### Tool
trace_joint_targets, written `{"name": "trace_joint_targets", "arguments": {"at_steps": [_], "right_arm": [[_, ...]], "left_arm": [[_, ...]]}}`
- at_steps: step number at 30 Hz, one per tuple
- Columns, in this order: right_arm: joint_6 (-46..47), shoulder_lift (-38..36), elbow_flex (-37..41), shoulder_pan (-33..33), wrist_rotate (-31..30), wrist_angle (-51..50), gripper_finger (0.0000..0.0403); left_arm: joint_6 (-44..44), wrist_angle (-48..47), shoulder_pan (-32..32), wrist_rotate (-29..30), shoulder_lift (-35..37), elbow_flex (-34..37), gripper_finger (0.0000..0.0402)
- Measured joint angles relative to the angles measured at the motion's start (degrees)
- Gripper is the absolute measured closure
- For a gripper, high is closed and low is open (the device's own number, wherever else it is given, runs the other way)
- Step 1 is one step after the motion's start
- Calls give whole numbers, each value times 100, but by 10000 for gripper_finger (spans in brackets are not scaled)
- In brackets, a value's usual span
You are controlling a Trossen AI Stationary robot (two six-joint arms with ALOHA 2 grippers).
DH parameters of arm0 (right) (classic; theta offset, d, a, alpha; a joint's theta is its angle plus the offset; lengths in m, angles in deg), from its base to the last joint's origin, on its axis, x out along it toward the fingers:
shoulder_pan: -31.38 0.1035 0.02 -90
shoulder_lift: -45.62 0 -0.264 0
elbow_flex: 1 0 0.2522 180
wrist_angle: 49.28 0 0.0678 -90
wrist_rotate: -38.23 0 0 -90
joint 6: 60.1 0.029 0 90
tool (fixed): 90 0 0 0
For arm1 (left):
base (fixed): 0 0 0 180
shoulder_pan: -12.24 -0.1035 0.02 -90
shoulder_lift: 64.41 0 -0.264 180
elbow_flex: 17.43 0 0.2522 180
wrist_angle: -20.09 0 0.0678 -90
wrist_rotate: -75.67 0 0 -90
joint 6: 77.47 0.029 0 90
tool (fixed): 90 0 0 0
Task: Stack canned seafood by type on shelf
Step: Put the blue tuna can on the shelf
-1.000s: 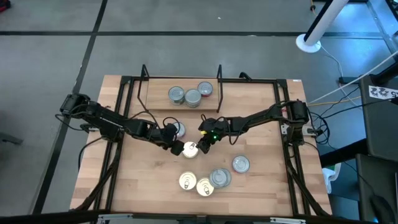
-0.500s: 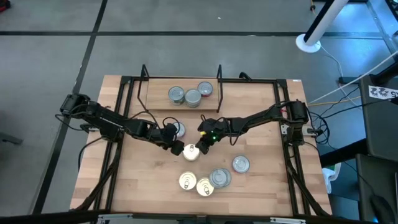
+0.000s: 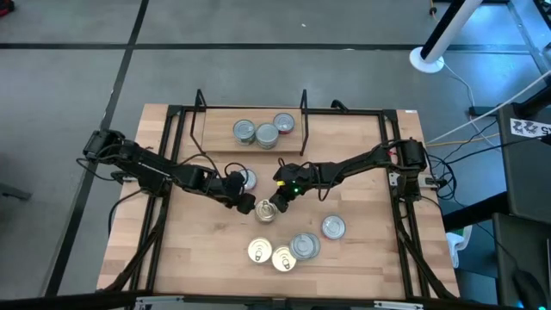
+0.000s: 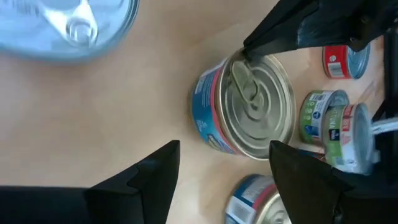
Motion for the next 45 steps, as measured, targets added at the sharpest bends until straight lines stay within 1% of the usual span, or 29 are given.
{"name": "trace_joint_targets", "arguments": {"at_steps": [6, 9, 11, 16, 22, 25, 30, 40, 45], "right_arm": [[4, 3, 4, 0, -119, -4, 401], [4, 18, 13, 0, -200, -52, 402], [1, 38, 32, -4, -215, -153, 402], [-2, 40, 32, 0, -319, -209, 402], [-2, 36, 26, 0, -330, -246, 402], [-4, 29, 26, 0, -329, -240, 402], [-4, 23, 22, 2, -320, -227, 402], [-7, 16, 13, 2, -305, -221, 402], [-9, 10, 11, 9, -638, -214, 402]], "left_arm": [[-1127, 6, 160, -98, 0, 0, 160], [-1460, 116, 191, -65, -6, 0, 160], [-1674, 380, 198, -20, -55, 0, 160], [-2120, 939, 167, 121, -276, 0, 160], [-2337, 1030, -17, 147, -310, 0, 160], [-2390, 1243, -116, 153, -310, -1, 160], [-2817, 1366, -280, 153, -313, -2, 160], [-4465, 1357, -413, 101, -313, -2, 160], [-5260, 1348, -410, 86, -313, -2, 160]]}}
